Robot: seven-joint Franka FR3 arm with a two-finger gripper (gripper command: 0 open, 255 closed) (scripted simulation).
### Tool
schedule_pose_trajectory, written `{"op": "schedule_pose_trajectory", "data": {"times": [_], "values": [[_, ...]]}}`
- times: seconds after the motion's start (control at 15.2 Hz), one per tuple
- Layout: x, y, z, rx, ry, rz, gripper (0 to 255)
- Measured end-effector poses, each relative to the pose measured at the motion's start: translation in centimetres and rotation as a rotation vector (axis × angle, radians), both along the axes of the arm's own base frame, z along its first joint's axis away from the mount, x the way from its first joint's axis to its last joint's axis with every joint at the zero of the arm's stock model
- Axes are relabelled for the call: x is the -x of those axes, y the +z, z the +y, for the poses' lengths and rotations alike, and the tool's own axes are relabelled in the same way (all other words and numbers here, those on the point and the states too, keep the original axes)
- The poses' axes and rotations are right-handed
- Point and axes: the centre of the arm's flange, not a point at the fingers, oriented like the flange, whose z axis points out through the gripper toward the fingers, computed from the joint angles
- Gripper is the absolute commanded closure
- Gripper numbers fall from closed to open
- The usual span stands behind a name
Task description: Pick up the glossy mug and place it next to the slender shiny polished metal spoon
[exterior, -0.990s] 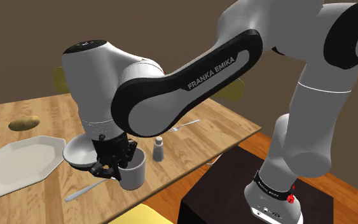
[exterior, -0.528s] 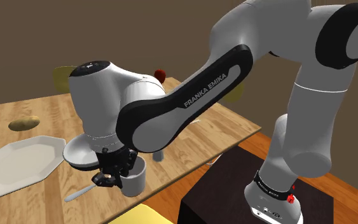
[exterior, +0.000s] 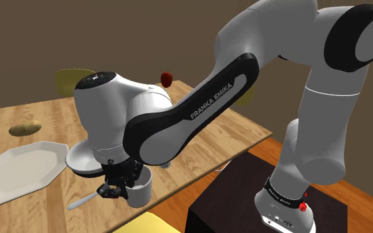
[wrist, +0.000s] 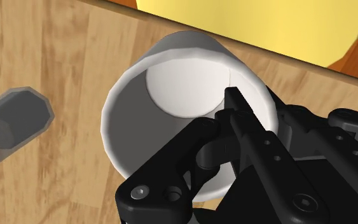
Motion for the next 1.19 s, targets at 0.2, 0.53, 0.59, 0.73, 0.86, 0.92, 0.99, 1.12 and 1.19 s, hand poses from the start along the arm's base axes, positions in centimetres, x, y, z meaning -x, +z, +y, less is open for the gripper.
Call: {"op": "schedule_pose_trajectory", "data": {"times": [0.2,0.53,0.59,0.73,0.86,0.92,0.99,1.12,1.19], "values": [[0.0,0.0,0.0,0.0,0.0,0.0,0],[0.0,0.7,0.1,-0.001,0.0,0.0,0],[0.0,1.8,0.1,-0.001,0.0,-0.001,0],[-0.3,3.9,0.3,-0.001,0.0,-0.001,0],[-0.1,4.6,0.3,-0.001,0.0,-0.001,0],[-0.1,4.8,0.3,-0.001,0.0,-0.001,0],[-0.1,4.9,0.3,0.0,0.0,-0.001,0],[-0.1,5.0,0.3,0.0,0.0,0.0,0],[-0.1,5.0,0.3,0.0,0.0,0.0,0]]}}
